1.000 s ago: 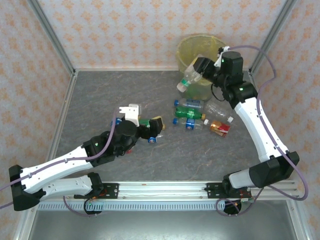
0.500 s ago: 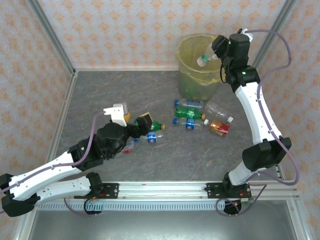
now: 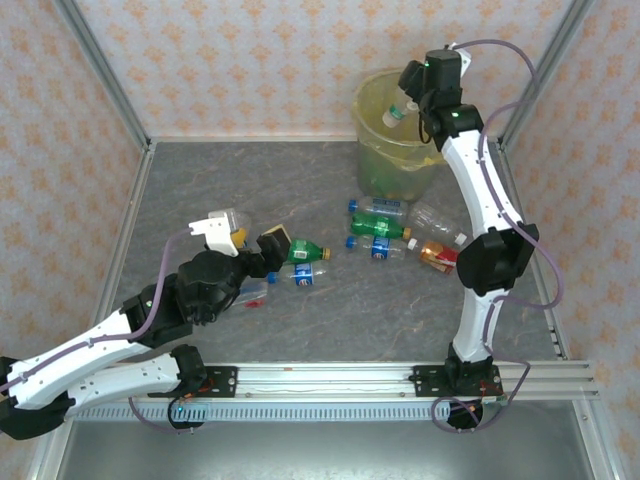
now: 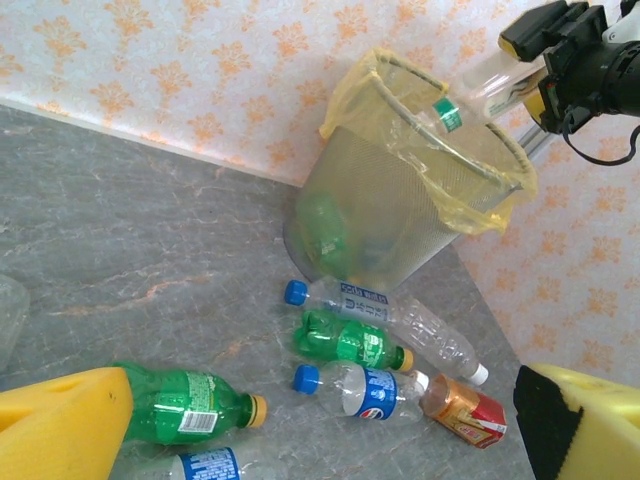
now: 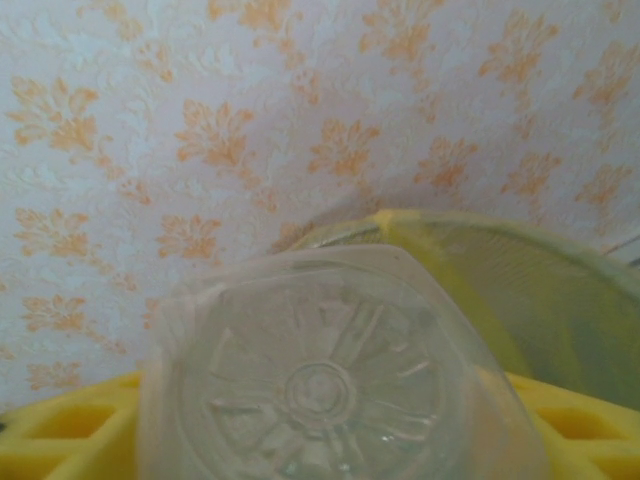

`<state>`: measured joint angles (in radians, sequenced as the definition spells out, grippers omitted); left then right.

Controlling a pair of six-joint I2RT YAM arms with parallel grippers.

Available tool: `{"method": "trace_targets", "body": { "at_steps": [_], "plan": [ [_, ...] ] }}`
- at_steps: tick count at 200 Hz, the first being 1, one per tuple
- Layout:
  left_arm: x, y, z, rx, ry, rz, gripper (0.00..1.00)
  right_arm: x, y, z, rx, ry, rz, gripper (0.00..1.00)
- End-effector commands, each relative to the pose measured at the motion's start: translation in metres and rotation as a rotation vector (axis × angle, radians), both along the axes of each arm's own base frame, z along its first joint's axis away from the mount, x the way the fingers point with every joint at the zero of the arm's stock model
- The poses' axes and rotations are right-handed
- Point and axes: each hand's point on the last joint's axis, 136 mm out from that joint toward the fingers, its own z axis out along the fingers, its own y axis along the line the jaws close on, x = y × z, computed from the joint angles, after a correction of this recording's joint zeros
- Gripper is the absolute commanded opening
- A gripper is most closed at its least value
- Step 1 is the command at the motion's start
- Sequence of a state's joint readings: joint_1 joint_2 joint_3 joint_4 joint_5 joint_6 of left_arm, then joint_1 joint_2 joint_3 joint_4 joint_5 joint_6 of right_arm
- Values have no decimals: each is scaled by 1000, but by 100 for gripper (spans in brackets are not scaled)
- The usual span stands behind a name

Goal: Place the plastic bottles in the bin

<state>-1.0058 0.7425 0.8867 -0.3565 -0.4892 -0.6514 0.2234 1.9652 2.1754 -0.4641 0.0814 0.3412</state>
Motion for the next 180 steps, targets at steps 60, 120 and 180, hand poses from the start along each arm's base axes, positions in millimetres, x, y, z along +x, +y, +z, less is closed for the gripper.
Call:
{"method": "trace_targets", "body": {
  "at_steps": [60,120,180],
  "plan": [
    [6,13,-15,58,17,82,99,-18,17,25,-50,-19,60,100],
    [19,22,-40,78,98,130,99,-43,15,40,-47,-36,65,100],
    [40,38,-98,91,279,181,99,-89,38,47,-11,-43,171,100]
  ]
}}
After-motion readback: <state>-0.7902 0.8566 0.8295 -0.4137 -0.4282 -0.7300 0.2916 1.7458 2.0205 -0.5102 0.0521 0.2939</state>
